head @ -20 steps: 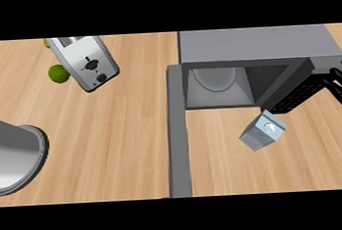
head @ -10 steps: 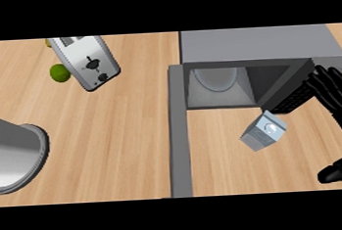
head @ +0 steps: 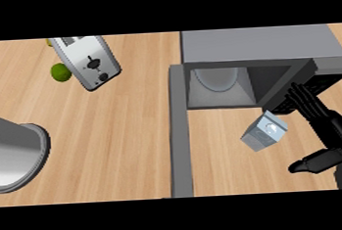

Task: Pick up the milk, place it into the microwave and close the microwave

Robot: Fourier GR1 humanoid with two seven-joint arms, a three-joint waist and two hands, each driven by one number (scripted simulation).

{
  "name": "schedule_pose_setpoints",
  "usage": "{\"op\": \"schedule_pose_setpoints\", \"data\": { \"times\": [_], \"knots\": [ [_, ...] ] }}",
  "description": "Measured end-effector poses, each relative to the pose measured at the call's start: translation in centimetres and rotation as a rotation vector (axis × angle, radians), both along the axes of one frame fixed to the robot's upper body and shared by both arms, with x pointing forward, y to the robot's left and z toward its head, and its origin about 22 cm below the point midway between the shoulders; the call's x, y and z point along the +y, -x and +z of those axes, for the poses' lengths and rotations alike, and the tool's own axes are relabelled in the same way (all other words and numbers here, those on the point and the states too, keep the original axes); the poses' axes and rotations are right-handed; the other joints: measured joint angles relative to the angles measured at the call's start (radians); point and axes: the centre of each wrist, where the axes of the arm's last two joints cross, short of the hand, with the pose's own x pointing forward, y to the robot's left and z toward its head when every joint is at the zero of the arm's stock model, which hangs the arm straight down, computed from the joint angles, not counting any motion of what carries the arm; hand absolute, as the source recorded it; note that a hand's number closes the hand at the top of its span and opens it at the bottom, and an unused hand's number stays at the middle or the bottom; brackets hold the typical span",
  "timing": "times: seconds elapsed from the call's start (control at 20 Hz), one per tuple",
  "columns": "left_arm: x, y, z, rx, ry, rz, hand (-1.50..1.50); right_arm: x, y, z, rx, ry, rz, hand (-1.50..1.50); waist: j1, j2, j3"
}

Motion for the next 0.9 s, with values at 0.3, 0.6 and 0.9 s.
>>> {"op": "schedule_pose_setpoints", "data": {
  "times": [0.3, 0.6, 0.9],
  "knots": [
    [0.6, 0.8, 0.1, -0.006, 0.004, -0.004, -1.5, -0.5, -0.3, -4.6, 0.028, 0.058, -0.019, -1.5, 0.004, -0.001, -0.001],
    [1.0, 1.2, 0.1, -0.019, 0.018, -0.009, -1.5, -0.6, -0.8, -7.6, 0.018, 0.14, -0.043, -1.5, 0.004, -0.003, -0.003],
    [1.4, 1.8, 0.6, -0.018, 0.013, -0.023, -1.5, 0.1, -1.6, -9.2, 0.038, 0.159, -0.038, -1.5, 0.01, 0.0, -0.002]
  ]
}}
